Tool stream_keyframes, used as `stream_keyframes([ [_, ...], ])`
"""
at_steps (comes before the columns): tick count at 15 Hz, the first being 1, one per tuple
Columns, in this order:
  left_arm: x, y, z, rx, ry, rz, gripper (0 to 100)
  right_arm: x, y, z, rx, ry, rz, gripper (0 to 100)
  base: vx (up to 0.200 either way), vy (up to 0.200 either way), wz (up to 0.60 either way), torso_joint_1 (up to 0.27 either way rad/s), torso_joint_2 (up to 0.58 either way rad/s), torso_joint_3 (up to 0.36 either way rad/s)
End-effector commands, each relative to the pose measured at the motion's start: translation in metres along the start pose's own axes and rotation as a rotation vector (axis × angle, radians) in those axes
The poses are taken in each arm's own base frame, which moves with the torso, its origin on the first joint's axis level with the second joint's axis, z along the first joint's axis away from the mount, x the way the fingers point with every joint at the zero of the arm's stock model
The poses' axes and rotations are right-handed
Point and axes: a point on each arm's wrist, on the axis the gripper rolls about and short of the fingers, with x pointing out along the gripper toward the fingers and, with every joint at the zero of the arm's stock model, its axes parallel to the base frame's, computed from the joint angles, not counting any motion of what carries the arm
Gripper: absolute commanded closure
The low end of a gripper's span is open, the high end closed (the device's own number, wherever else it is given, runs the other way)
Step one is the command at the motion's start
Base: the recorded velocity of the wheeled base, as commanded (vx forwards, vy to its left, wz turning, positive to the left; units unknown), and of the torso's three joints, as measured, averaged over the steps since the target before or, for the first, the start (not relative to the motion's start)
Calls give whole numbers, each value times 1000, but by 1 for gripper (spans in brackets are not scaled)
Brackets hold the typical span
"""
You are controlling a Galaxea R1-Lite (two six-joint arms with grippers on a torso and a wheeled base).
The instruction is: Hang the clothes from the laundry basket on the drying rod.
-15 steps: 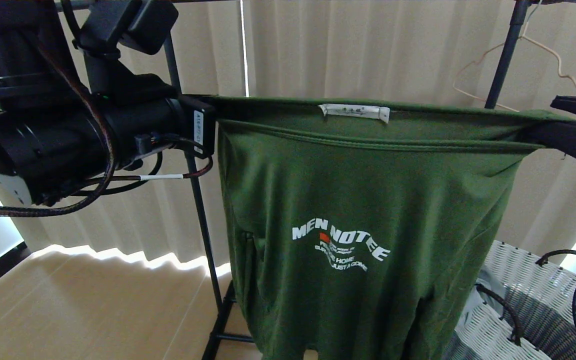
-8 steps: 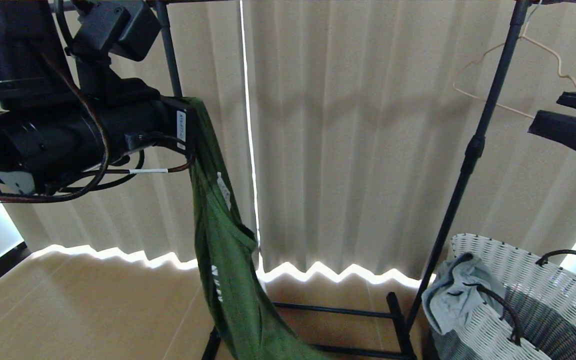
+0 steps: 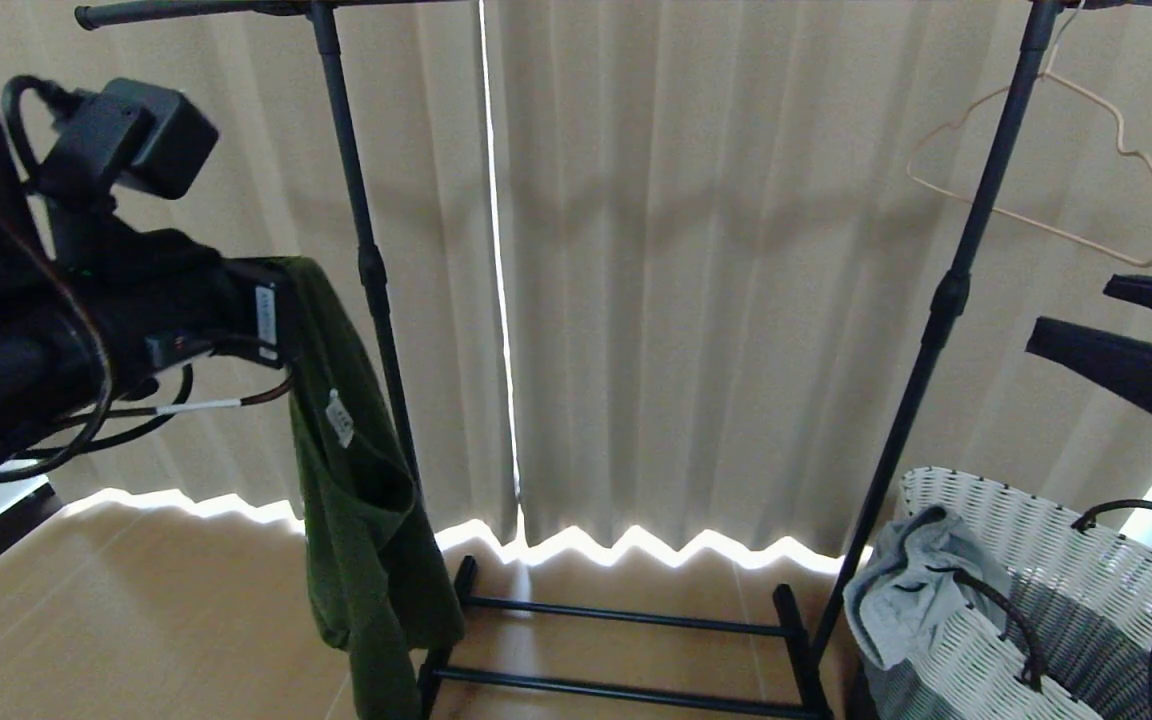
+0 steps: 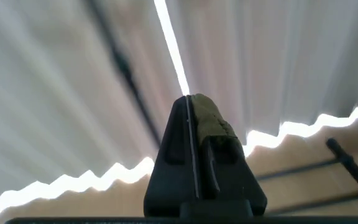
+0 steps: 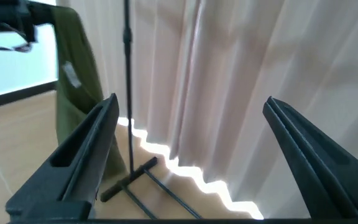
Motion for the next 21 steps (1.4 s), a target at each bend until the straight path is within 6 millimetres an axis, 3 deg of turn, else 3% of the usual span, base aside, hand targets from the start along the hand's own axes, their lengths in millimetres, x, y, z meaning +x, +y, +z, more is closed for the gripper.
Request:
stream_keyframes([
  [1, -54, 17, -22, -96, -8, 65, 100, -4, -1, -14, 3, 35, -62, 0, 0, 0, 0, 0, 0, 0],
  [4, -99, 15, -43, -174, -53, 16, 100, -11, -1, -41, -8, 104, -137, 0, 0, 0, 0, 0, 0, 0],
  [6, -113, 11, -68, -194, -19, -57, 100, -20, 1, -49, -9, 107, -138, 0, 0, 0, 0, 0, 0, 0],
  [12, -107, 19, -67, -213, -37, -62, 100, -69, 11, -81, -60, 58, -150, 0, 0, 0, 0, 0, 0, 0],
  [16, -96, 21, -77, -208, 17, -40, 100, -68, 4, -81, -81, 74, -251, 0, 0, 0, 0, 0, 0, 0],
  [21, -101, 33, -87, -192, 35, 67, 100, -57, -4, -84, -92, 135, -295, 0, 0, 0, 0, 0, 0, 0],
])
